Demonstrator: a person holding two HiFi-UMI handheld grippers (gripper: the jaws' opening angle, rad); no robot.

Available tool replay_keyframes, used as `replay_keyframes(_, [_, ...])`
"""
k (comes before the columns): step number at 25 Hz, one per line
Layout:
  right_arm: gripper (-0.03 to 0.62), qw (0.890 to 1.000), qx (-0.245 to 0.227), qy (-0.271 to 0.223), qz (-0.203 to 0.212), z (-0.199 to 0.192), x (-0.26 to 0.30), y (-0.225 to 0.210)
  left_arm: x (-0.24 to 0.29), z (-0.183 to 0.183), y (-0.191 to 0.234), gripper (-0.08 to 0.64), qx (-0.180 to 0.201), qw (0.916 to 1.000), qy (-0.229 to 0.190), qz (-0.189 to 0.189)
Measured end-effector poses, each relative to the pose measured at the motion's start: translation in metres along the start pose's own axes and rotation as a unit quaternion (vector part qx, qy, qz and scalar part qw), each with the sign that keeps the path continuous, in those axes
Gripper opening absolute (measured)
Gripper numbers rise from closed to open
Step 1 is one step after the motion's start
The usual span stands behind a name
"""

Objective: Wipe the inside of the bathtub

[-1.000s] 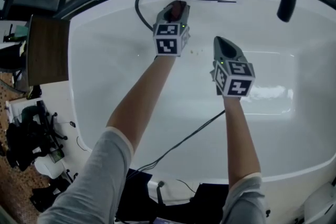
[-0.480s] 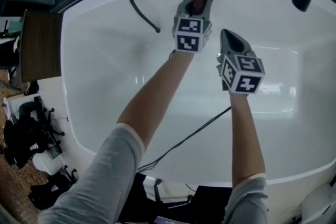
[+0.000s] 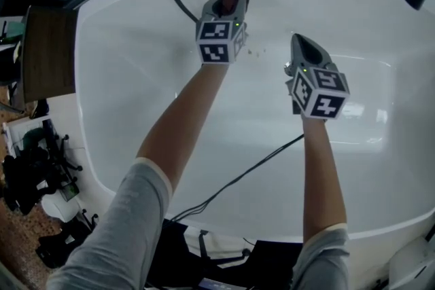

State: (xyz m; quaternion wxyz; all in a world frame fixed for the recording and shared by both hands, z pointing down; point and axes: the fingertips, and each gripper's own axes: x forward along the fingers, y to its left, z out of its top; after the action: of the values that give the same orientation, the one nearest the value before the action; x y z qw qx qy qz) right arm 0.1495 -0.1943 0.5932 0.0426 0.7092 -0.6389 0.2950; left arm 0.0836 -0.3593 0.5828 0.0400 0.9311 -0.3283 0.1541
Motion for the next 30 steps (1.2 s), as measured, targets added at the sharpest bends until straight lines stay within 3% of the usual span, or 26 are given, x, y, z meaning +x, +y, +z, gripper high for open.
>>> replay_keyframes(4, [0.008,1.0,-0.001,0.0,0.004,-0.005,0.005,0.002,0.0,-0.004,0.001,0.094,-0.013,0.9999,-0.004,0.008])
replay_keyframes(13, [0.008,1.0,-0.006,0.007,-0.008,-0.021,0.003,-0.013,0.037,-0.011,-0.088,0.094,-0.003,0.9989,-0.006,-0.046])
replay_keyframes(17, [0.008,1.0,-0.006,0.009,-0.013,-0.031,0.004,-0.016,0.032,-0.015,-0.076,0.092,0.005,0.9985,-0.015,-0.053])
replay_keyframes(21, [0.008,1.0,-0.007,0.011,-0.008,-0.038,0.011,-0.007,0.015,-0.046,-0.025,0.092,-0.023,0.9997,0.004,-0.009])
replay_keyframes(24, [0.008,1.0,-0.011,0.01,-0.001,-0.041,0.018,0.0,0.006,-0.064,0.003,0.092,-0.022,0.9995,0.018,0.012])
replay_keyframes(30, [0.008,1.0,-0.007,0.01,-0.004,-0.051,0.023,0.0,0.01,-0.068,-0.01,0.092,-0.011,0.9998,0.016,0.005])
